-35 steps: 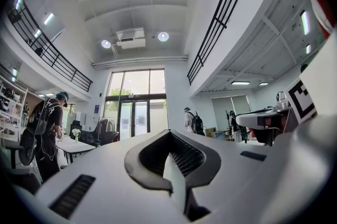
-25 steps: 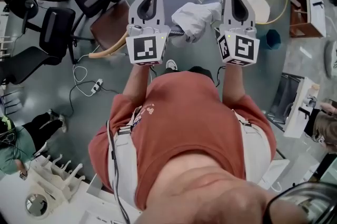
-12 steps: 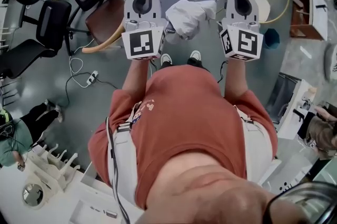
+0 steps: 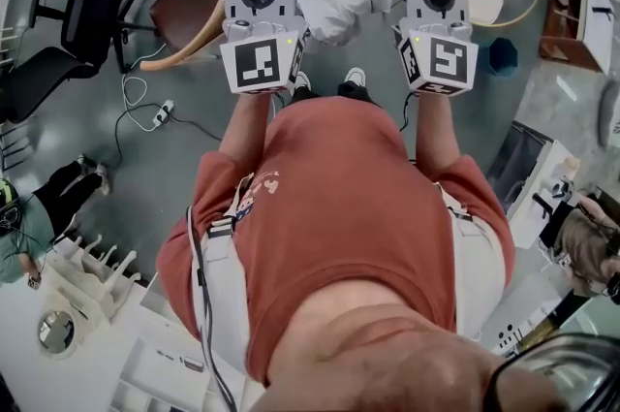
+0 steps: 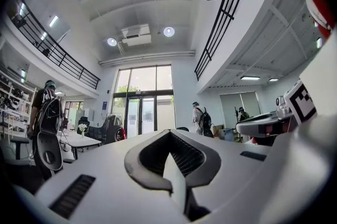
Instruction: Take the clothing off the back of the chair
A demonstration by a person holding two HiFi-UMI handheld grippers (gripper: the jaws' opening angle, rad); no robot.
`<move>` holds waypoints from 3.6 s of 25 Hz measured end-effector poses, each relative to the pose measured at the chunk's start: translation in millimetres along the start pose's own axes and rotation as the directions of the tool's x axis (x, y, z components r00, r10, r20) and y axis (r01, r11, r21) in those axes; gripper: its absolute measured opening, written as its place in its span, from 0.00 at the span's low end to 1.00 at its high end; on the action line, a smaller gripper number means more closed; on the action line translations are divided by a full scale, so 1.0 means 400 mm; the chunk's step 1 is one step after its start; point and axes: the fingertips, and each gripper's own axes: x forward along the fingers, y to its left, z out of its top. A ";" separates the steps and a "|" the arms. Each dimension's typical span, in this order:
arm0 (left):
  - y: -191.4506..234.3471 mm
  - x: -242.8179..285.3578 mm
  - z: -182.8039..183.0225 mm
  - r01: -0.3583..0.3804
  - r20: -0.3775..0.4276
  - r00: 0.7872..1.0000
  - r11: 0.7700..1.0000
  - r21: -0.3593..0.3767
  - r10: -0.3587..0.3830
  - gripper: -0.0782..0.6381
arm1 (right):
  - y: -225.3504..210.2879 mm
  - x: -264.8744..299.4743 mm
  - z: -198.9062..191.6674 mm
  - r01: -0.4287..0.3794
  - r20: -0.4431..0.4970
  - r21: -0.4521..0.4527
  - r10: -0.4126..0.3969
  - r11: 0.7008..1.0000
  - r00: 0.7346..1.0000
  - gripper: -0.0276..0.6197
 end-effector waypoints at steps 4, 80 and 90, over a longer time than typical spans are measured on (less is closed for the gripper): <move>-0.013 -0.019 -0.075 0.020 -0.078 0.997 0.998 0.052 -0.016 0.13 | 0.024 0.008 -0.085 -0.033 -0.070 0.003 0.033 0.999 0.997 0.09; 0.040 -0.157 -0.377 -0.101 -0.232 0.969 0.992 -0.079 0.081 0.13 | 0.308 -0.015 -0.812 -0.807 -0.844 -0.395 0.174 0.439 0.507 0.38; 0.053 -0.145 -0.367 -0.105 -0.221 0.972 0.991 -0.083 0.084 0.13 | 0.302 -0.055 -0.746 -0.728 -0.790 -0.335 0.243 0.598 0.563 0.18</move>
